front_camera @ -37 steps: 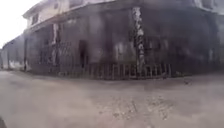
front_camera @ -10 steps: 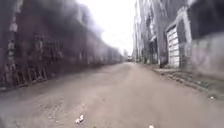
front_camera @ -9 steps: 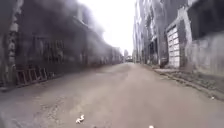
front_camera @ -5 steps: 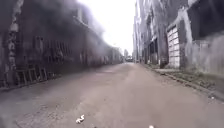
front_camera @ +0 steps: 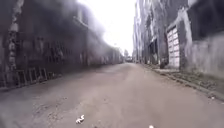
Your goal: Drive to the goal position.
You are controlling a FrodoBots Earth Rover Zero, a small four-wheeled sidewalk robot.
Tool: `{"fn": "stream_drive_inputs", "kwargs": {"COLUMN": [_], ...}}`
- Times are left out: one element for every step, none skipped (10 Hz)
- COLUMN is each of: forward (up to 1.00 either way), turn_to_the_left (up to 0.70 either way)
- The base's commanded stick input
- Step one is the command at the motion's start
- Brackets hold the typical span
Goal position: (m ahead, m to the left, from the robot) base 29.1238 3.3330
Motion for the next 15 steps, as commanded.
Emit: {"fn": "stream_drive_inputs", "kwargs": {"forward": [0.5, 0.5, 0.5, 0.5, 0.5, 0.5, 0.5, 0.5, 0.5, 0.5, 0.5, 0.5, 0.5, 0.5, 0.5], "turn_to_the_left": [0.0, 0.0, 0.0, 0.0, 0.0, 0.0, 0.0, 0.0, 0.0, 0.0, 0.0, 0.0, 0.0, 0.0, 0.0]}}
